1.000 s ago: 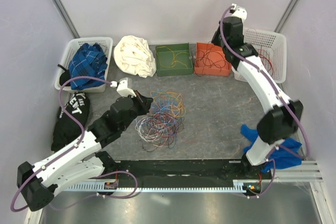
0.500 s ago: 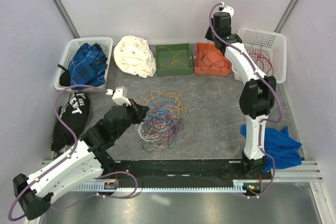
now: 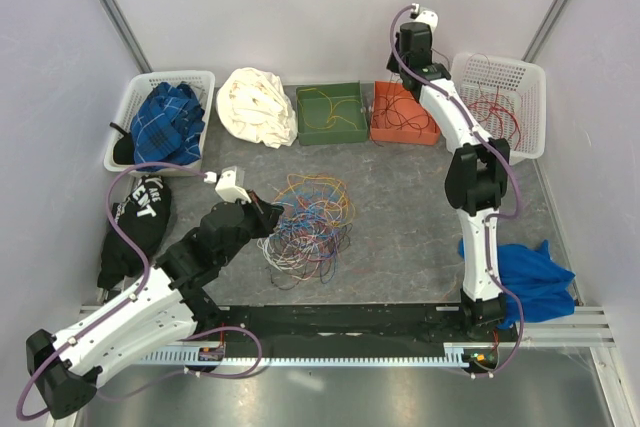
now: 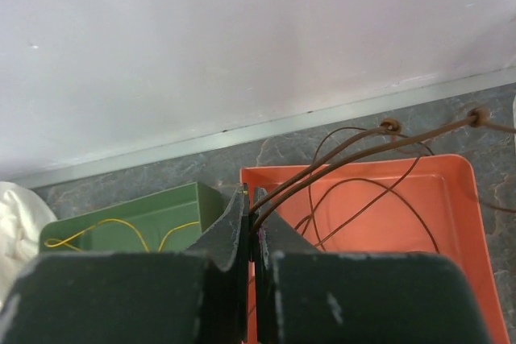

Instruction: Untangle the cables

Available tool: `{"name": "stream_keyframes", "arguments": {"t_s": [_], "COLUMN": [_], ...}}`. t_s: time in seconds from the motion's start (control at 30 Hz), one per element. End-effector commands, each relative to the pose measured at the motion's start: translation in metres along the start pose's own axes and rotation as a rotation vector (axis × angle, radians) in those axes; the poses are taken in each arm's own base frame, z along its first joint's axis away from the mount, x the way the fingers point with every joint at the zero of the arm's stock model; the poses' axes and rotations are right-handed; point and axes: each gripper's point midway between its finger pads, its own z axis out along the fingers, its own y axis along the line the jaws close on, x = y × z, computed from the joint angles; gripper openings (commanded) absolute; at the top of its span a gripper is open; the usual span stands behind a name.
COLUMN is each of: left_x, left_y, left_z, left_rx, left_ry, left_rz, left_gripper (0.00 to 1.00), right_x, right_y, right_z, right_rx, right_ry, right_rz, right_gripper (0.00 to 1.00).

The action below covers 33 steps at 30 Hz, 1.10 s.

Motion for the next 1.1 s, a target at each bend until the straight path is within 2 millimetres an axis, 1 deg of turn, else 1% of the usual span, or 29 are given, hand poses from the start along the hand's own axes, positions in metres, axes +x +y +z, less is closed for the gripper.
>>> {"name": "stream_keyframes", "arguments": {"t_s": [0.0,0.17,0.27,0.33,0.37,0.4,0.47,0.5,0.57,0.6,0.67,0.7,0.73,0.77,0.8,0.83,0.9,0.97,1.0,1.03,1.07], "left_x": [-0.003,-0.003,-0.003,-0.001,0.0,0.001,0.001,0.002,0.002,0.002,0.004,0.004,0.004,0.004,0.004,0.005,0.005,0.004,0.005,0.005,0.004], "left_y": [0.0,0.001,0.001,0.002,0.002,0.002,0.002,0.002,0.001,0.0,0.001,0.0,0.0,0.0,-0.001,-0.001,-0.002,-0.002,-0.002,-0.002,-0.003], "left_z": [0.002,0.004,0.005,0.006,0.006,0.005,0.005,0.005,0.005,0.004,0.005,0.005,0.004,0.005,0.005,0.005,0.005,0.005,0.005,0.004,0.004], "left_rx": [-0.011,-0.019,-0.024,-0.023,-0.024,-0.023,-0.018,-0.017,-0.013,-0.009,-0.008,-0.008,-0.007,-0.007,-0.001,-0.002,0.002,0.006,0.006,0.008,0.009], "left_ry": [-0.017,-0.015,-0.016,-0.009,-0.006,-0.005,-0.004,-0.003,-0.003,0.0,0.006,0.006,0.007,0.007,0.007,0.01,0.011,0.011,0.013,0.011,0.01], "left_rz": [-0.026,-0.025,-0.024,-0.024,-0.023,-0.024,-0.027,-0.029,-0.033,-0.031,-0.03,-0.033,-0.033,-0.033,-0.035,-0.034,-0.036,-0.037,-0.036,-0.036,-0.036], "left_gripper": [0.02,0.02,0.02,0.02,0.02,0.02,0.02,0.02,0.02,0.02,0.02,0.02,0.02,0.02,0.02,0.02,0.02,0.02,0.02,0.02,0.02], "right_x": [-0.007,-0.008,-0.004,0.003,0.0,0.007,0.006,0.013,0.015,0.023,0.024,0.032,0.027,0.028,0.034,0.028,0.03,0.03,0.029,0.032,0.025], "right_y": [0.0,-0.003,-0.005,-0.009,-0.01,-0.012,-0.013,-0.016,-0.018,-0.021,-0.02,-0.018,-0.015,-0.008,-0.006,0.0,0.01,0.02,0.022,0.021,0.023], "right_z": [0.012,0.011,0.009,0.007,0.004,0.003,-0.003,-0.004,-0.007,-0.008,-0.013,-0.015,-0.02,-0.024,-0.026,-0.031,-0.037,-0.039,-0.039,-0.035,-0.035], "right_rx": [0.013,0.024,0.041,0.052,0.054,0.062,0.066,0.076,0.079,0.084,0.076,0.07,0.061,0.047,0.04,0.024,0.002,-0.03,-0.034,-0.029,-0.027], "right_ry": [-0.045,-0.037,-0.023,-0.007,-0.009,0.006,0.008,0.023,0.031,0.049,0.057,0.072,0.063,0.057,0.068,0.055,0.06,0.066,0.067,0.076,0.072], "right_rz": [-0.018,-0.02,-0.029,-0.035,-0.033,-0.039,-0.049,-0.059,-0.06,-0.064,-0.057,-0.055,-0.054,-0.055,-0.059,-0.057,-0.051,-0.031,-0.015,-0.015,-0.015], "right_gripper": [0.0,0.0,0.0,0.0,0.0,0.0,0.0,0.0,0.0,0.0,0.0,0.0,0.0,0.0,0.0,0.0,0.0,0.0,0.0,0.0,0.0]}}
